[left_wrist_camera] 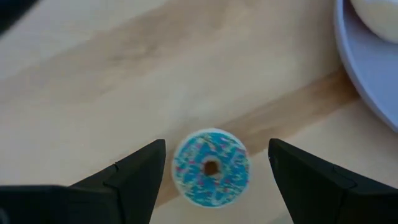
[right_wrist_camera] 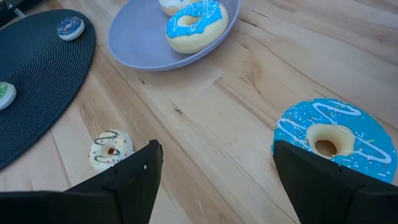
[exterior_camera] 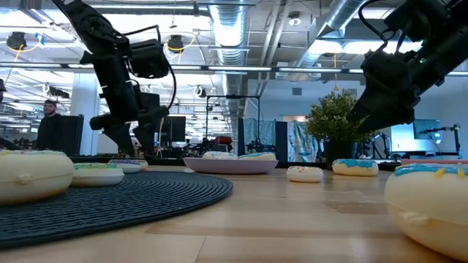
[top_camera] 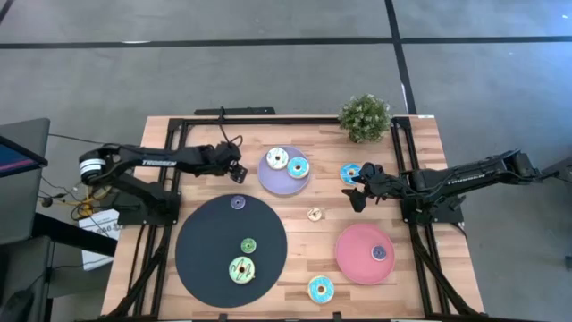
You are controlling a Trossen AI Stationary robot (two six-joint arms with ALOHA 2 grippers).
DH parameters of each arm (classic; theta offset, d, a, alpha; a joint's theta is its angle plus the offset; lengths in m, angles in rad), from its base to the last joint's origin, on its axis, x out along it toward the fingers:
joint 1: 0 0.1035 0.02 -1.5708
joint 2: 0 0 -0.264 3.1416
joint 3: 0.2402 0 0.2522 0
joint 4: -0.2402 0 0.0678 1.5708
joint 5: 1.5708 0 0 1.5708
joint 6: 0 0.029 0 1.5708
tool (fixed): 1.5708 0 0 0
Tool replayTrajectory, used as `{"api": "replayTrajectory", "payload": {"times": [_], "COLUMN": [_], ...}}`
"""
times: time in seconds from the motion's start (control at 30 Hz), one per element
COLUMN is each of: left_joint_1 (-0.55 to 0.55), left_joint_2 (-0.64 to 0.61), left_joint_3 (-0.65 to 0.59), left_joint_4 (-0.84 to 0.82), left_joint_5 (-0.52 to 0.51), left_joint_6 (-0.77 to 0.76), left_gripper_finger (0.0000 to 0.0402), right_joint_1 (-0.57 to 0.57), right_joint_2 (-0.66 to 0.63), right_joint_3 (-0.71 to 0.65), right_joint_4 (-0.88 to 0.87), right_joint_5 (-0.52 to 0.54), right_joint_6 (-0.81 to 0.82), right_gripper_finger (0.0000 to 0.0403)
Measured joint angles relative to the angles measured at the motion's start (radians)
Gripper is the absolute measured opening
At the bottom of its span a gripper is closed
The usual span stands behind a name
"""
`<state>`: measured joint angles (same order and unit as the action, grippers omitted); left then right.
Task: Pick & Place donuts
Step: Put the small light blue donut on the pink plate
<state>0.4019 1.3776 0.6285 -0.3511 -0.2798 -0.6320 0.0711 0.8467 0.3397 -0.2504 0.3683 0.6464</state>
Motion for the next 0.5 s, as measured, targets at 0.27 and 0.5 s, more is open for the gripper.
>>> {"api": "replayTrajectory", "payload": {"times": [0.27, 0.5], "left_joint_1": [-0.028, -0.028], "left_joint_2": [0.064, 0.065], "left_joint_3": [0.0, 0.0], "left_joint_4": [0.007, 0.002], "left_joint_5": [-0.021, -0.018], "left_joint_6": [-0.036, -0.046], "left_gripper_finger": [0.0279, 0.0279], "right_joint_1": [0.0, 0.0], "right_joint_2": [0.0, 0.0], "right_joint_3": [0.0, 0.0], "right_joint_4": [0.0, 0.0], "right_joint_5": [0.0, -0.001], "right_joint_6": [0.0, 0.0], "right_gripper_finger": [0.0296, 0.0296]}}
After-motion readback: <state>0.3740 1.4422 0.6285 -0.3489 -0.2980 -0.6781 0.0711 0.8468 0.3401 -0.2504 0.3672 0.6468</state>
